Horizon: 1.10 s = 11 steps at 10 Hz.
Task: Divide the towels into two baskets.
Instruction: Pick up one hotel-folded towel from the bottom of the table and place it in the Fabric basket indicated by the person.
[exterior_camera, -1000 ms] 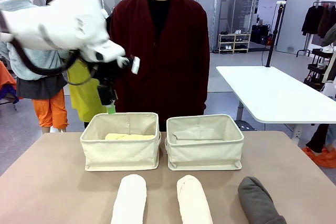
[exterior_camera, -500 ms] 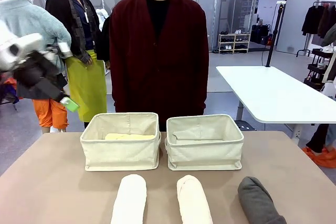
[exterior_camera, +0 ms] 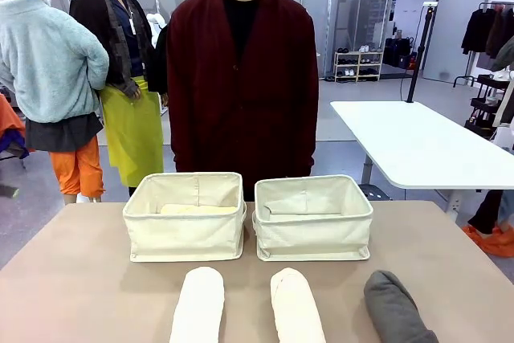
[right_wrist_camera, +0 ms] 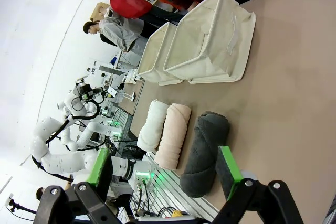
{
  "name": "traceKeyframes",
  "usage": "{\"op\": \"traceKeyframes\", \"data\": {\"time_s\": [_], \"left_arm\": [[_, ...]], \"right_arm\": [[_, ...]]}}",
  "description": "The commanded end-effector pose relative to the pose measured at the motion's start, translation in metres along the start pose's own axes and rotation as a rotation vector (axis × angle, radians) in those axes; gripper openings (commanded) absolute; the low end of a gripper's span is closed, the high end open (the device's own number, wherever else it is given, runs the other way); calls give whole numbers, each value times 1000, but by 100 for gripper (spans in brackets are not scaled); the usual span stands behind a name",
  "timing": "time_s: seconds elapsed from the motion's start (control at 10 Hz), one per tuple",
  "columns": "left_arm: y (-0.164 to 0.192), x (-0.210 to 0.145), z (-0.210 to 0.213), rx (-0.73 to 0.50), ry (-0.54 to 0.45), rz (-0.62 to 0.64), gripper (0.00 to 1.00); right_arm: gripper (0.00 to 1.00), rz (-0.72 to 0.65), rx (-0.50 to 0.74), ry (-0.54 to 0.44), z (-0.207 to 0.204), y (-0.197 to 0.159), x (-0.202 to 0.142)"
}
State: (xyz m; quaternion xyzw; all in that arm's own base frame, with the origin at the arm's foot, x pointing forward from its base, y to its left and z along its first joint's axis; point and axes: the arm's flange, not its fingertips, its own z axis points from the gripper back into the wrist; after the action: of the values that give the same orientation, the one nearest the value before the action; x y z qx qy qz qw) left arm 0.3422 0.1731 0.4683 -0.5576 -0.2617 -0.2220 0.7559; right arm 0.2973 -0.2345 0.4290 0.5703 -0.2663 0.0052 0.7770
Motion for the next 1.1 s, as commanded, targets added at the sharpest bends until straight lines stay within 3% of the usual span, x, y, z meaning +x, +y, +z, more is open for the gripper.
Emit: {"op": "traceKeyframes", "data": {"time_s": [0.0, 0.2, 0.3, 0.4, 1.0], "left_arm": [[28, -9, 36, -55, -9, 75, 100], [51, -16, 65, -40, 98, 164, 100], [60, -8, 70, -38, 106, 183, 100], [45, -31, 49, -35, 8, 150, 100], [45, -31, 49, -35, 8, 150, 100]], "right_arm": [[100, 9, 9, -6, 1, 3, -2], [100, 9, 9, -6, 1, 3, -2], [100, 9, 9, -6, 1, 3, -2], [100, 9, 9, -6, 1, 3, -2], [100, 9, 9, -6, 1, 3, -2]]}}
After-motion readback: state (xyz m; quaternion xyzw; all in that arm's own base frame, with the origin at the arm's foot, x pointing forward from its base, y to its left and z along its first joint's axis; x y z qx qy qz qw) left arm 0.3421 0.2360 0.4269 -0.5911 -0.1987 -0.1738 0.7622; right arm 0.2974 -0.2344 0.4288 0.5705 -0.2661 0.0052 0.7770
